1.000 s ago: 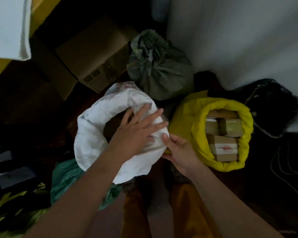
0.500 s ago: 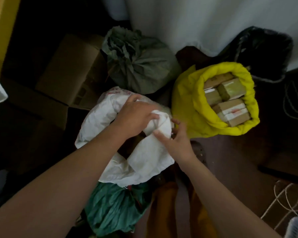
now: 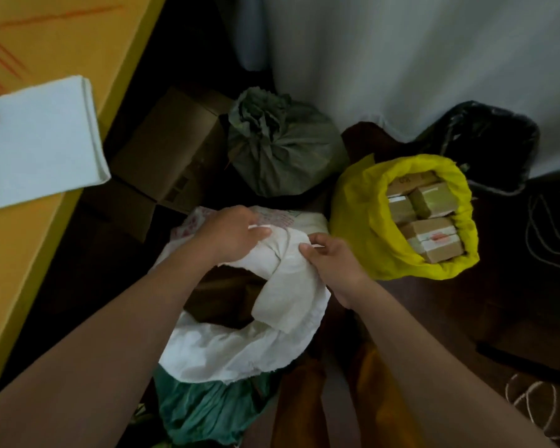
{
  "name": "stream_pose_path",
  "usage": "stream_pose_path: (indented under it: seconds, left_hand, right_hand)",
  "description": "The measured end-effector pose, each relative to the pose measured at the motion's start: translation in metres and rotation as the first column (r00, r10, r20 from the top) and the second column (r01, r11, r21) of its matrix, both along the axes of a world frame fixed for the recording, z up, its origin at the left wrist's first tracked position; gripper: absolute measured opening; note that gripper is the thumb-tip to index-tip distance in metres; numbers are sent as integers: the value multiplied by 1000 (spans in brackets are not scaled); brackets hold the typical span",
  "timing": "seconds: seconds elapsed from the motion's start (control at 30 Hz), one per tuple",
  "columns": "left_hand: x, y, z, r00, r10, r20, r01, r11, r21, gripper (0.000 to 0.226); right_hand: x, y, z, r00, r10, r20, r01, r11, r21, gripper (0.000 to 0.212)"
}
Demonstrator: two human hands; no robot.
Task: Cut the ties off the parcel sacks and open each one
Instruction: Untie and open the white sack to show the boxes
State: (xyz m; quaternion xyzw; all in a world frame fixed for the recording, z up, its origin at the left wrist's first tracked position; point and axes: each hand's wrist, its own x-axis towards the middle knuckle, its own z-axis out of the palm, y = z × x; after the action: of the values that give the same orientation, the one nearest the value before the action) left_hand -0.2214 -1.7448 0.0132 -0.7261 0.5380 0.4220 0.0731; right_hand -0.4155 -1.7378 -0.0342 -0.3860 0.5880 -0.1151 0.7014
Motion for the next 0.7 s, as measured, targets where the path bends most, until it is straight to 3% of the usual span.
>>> stream_pose_path:
  seconds: [0.2,0.27,0.37,0.43,0.47,0.53,0.6,0.7]
  left_hand:
    - [26,26,-1,924,356,-139,-368,927,-68,34]
    - [27,37,-17,881,455,-125,-467,880,-90,28]
    - [21,46,-38,829,554,-80,-560,819,-129,24]
    - [17,44,-48,804,583,-121,-595,795,-123,29]
    - [16,44,-52,792,590,-156,-607,787,-111,33]
    - [21,43,-60,785,592,-183,-614,783,-100,33]
    - [33,44,-66,780,606,-153,-623,775,-108,32]
    - [53,45,-79,750,636,-185,-660,741,-127,28]
  right_hand:
    - [35,-22,-2,999,24,-38,-31,984,-178,2]
    - [43,-15,-7,993,80,-90,-103,948,-301,23]
    - [50,15,-18,895,141,-424,-371,764,-528,75]
    - [52,37,-28,800,158,-579,-512,683,-521,90]
    - [51,45,-34,779,155,-607,-533,672,-513,87]
    - [46,48,-46,844,106,-525,-430,719,-546,66]
    - [39,39,-55,942,70,-328,-254,788,-560,46]
    - [29,15,-58,995,34,-92,-71,897,-436,27]
